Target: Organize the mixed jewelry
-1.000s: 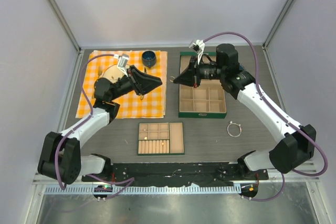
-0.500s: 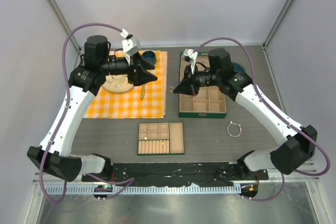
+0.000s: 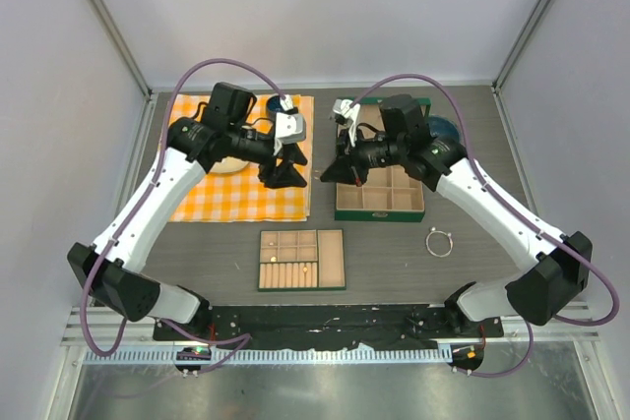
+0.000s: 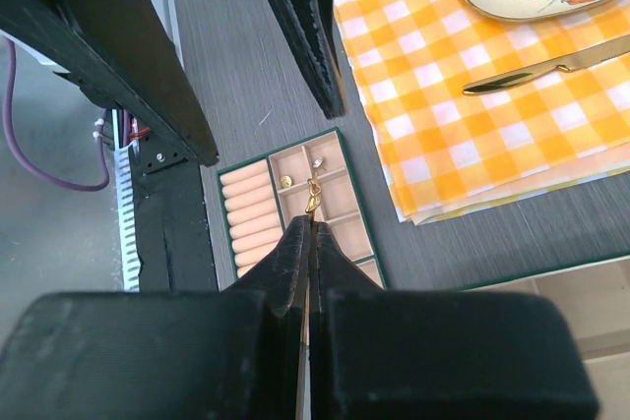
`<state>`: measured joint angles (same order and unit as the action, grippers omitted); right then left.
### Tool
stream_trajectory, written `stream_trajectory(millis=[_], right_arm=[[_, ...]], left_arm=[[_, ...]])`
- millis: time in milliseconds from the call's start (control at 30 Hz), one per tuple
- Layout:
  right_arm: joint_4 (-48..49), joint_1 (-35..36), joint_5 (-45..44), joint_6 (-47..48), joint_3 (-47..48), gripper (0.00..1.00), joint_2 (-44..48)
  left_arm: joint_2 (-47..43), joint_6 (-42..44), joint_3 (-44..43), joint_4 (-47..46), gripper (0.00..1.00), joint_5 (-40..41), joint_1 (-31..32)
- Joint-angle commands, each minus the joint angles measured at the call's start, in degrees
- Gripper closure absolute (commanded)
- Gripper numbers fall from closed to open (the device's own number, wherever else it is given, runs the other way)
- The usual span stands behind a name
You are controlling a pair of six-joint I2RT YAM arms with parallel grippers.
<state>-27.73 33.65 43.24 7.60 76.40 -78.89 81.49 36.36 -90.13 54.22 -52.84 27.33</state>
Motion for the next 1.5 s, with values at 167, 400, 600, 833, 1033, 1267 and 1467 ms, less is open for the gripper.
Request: stream_trajectory(millis=[167, 400, 600, 833, 1033, 1267, 1467], right_arm=[[0.5, 1.1, -1.5, 2.2, 1.7, 0.99, 0.1], [0.7, 1.3, -2.1, 2.8, 1.6, 0.99, 0.2], [0.8, 1.6, -2.3, 3.0, 1.0, 0.99, 0.2], [0.7, 1.6, -2.6, 3.2, 0.6, 0.99, 0.7], [0.7, 1.6, -2.7, 3.2, 0.4, 0.99, 0.9], [0.7, 1.6, -2.8, 3.3, 0.3, 0.99, 1.2], [0.9, 1.6, -3.2, 3.4, 0.6, 0.99, 1.0]], left_arm=[[2.1, 2.8, 1.0, -4.6, 0.46, 0.3, 1.6], [3.3, 1.0, 2.0, -8.5, 0.48, -1.2, 1.8], [4.0, -1.2, 2.3, -10.9, 0.51, -2.8, 2.0], [4.2, -2.3, 2.2, -11.8, 0.56, -3.0, 2.2], [4.5, -2.7, 2.1, -11.5, 0.66, -2.6, 2.3], [4.8, -2.6, 2.1, -10.9, 0.75, -2.5, 2.5], [5.4, -2.3, 1.9, -9.7, 0.87, -2.6, 3.0]])
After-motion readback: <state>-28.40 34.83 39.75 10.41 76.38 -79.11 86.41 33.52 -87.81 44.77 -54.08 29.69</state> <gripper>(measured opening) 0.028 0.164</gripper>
